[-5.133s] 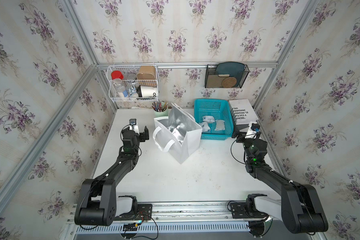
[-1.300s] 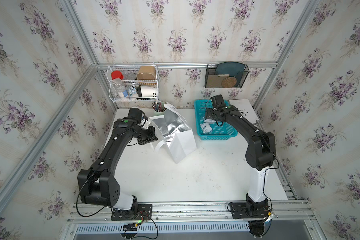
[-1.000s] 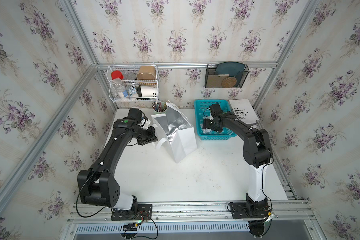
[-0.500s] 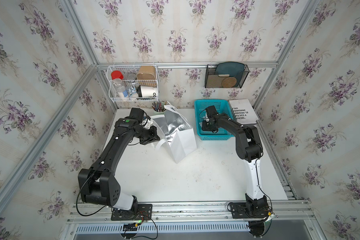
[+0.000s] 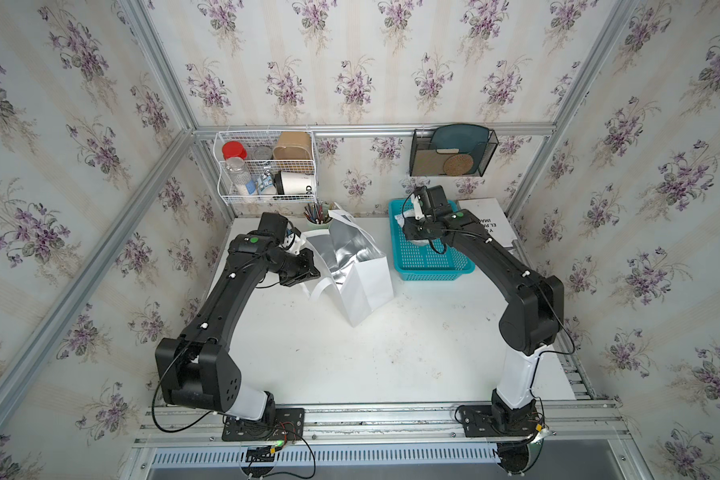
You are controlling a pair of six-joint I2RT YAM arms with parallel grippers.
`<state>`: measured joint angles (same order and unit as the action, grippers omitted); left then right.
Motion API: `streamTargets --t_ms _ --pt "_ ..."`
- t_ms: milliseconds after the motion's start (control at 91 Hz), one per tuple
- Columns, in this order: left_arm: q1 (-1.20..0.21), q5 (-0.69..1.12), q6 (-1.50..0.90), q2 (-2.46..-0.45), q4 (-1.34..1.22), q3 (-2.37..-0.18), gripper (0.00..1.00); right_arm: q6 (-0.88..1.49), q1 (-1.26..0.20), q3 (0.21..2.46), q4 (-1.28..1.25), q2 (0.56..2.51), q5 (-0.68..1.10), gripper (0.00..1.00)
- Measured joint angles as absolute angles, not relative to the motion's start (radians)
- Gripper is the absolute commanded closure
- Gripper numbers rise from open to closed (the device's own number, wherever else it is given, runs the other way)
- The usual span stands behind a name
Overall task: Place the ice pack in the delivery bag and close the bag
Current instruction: Pick up the ice pack from the bin, then place the ice pack in the delivery bag.
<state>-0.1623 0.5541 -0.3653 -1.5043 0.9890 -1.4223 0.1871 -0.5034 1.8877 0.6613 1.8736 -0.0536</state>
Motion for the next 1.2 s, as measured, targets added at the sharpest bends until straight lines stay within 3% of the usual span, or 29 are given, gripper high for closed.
streamTargets --t_ms 187,418,516,659,879,1011,1198 --pt "-0.176 0.554 -0.369 -1.516 0.988 -1.430 1.00 0.187 -0.727 2.135 0.667 1.831 -0.027 0.93" --pt "-0.189 0.554 -0.369 -1.522 0.986 -1.453 1.00 0.210 -0.845 2.067 0.660 1.870 0.022 0.87" --pt "-0.190 0.554 -0.369 -1.517 0.987 -1.453 1.00 0.214 -0.856 2.018 0.668 1.901 0.039 0.71" --pt "-0.190 0.553 -0.369 -1.506 0.989 -1.443 1.00 0.236 -0.858 2.011 0.723 1.926 -0.013 0.26" --pt "-0.190 0.523 -0.368 -1.489 1.000 -1.462 1.00 0.231 -0.857 2.126 0.718 1.887 -0.097 0.22" --pt "-0.190 0.474 -0.368 -1.480 1.034 -1.509 0.82 0.234 -0.839 2.107 0.643 1.802 -0.127 0.22" --pt "-0.184 0.312 -0.357 -1.485 1.114 -1.600 0.52 0.258 -0.694 1.879 0.508 1.747 -0.262 0.19"
